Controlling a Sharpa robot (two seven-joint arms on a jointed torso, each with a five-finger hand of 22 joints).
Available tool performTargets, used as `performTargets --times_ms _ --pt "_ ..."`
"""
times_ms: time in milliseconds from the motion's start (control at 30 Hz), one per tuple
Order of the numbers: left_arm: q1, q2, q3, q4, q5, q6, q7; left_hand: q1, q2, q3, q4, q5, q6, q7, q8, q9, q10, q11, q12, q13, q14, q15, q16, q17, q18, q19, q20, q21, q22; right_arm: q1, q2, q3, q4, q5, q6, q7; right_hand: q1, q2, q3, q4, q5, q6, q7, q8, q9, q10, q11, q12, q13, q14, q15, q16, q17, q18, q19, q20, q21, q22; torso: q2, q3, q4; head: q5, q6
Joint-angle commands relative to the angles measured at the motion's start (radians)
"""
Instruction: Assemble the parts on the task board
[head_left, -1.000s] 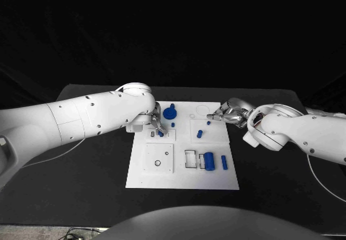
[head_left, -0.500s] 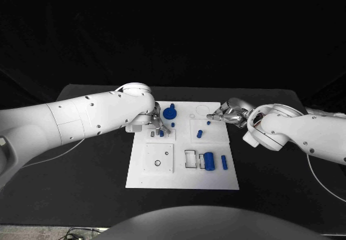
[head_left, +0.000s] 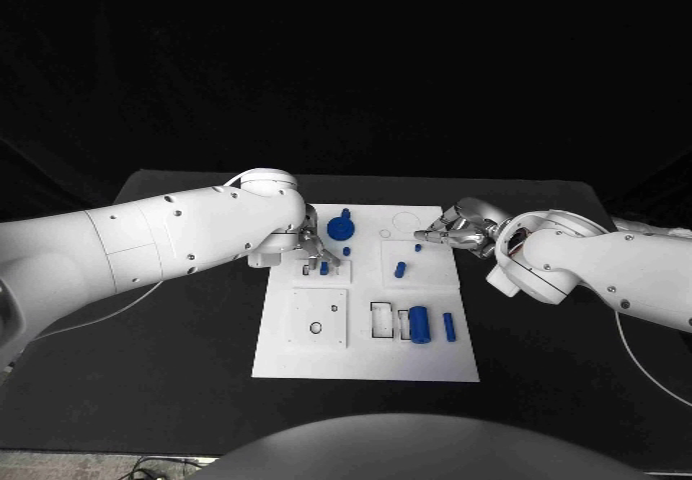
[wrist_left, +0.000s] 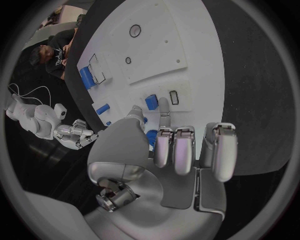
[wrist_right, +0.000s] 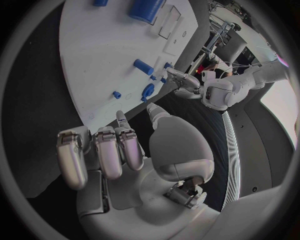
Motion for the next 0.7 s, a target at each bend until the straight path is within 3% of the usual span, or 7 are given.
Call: performTargets --times_ms 33,233,467,600,700 --pt "0.001 -0.015 0.001 0.02 -0.025 -0.092 0.037 -0.012 0.007 -0.009 0.0 -0.005 0.008 0.001 0.004 0.002 0.106 -0.001 -0.004 0.261 0.107 0.001 0.003 0.263 -0.007 0.103 0.01 0.002 0.263 -0.002 0.0 0.0 -0.001 -0.009 0.011 0.001 0.006 0.004 -0.004 0.0 0.004 -0.001 0.005 0.003 0.002 0.104 0.008 0.004 0.263 0.104 0.009 0.004 0.263 -0.007 0.105 0.009 0.004 0.263 0.0 -0.0007 0.0009 0.001 0.004" --pt "0.008 -0.069 0.004 0.075 -0.018 -0.243 0.117 -0.02 0.011 -0.019 0.0 -0.007 0.014 -0.001 0.007 0.005 0.106 -0.003 -0.004 0.261 0.107 0.0 0.003 0.263 -0.007 0.103 0.01 0.002 0.263 -0.003 -0.002 0.0 -0.002 -0.009 0.01 0.003 0.006 0.004 -0.004 0.0 0.004 -0.001 0.005 0.003 0.002 0.104 0.008 0.004 0.263 0.104 0.009 0.004 0.263 -0.007 0.105 0.009 0.004 0.263 0.0 -0.0003 0.0008 0.003 0.006" --pt "0.016 -0.141 0.006 0.131 0.089 -0.435 0.252 -0.017 0.007 -0.029 -0.003 -0.007 0.013 -0.001 0.006 0.007 0.106 -0.003 -0.004 0.261 0.107 0.001 0.003 0.263 -0.007 0.103 0.007 0.002 0.263 -0.005 -0.004 0.0 -0.004 -0.01 0.009 0.003 0.006 0.004 -0.004 0.0 0.004 -0.001 0.005 0.003 0.002 0.104 0.008 0.004 0.263 0.104 0.009 0.004 0.263 -0.007 0.105 0.009 0.004 0.263 -0.001 0.0004 0.0004 0.004 0.006" --pt "0.017 -0.168 0.005 0.143 0.133 -0.493 0.289 0.001 0.003 -0.038 -0.002 -0.002 -0.007 0.004 -0.007 0.005 0.106 0.001 -0.004 0.261 0.107 0.004 0.003 0.263 -0.007 0.103 0.002 0.002 0.263 -0.006 -0.004 0.0 -0.005 -0.01 0.008 0.004 0.006 0.005 -0.004 0.0 0.005 -0.002 0.005 0.004 0.002 0.104 0.008 0.004 0.263 0.104 0.009 0.004 0.263 -0.007 0.105 0.01 0.004 0.263 0.0 0.0011 0.0009 0.009 0.011" --pt "0.017 -0.18 0.005 0.134 0.146 -0.478 0.284 -0.009 0.002 -0.049 0.0 0.002 -0.017 0.008 -0.015 0.002 0.106 0.005 -0.004 0.261 0.107 0.007 0.003 0.263 -0.007 0.103 0.001 0.002 0.263 -0.006 -0.003 0.0 -0.006 -0.01 0.008 0.004 0.006 0.005 -0.004 0.0 0.005 -0.002 0.005 0.004 0.002 0.104 0.008 0.004 0.263 0.104 0.009 0.004 0.263 -0.007 0.105 0.01 0.004 0.263 -0.002 0.0012 0.0014 0.011 0.013"
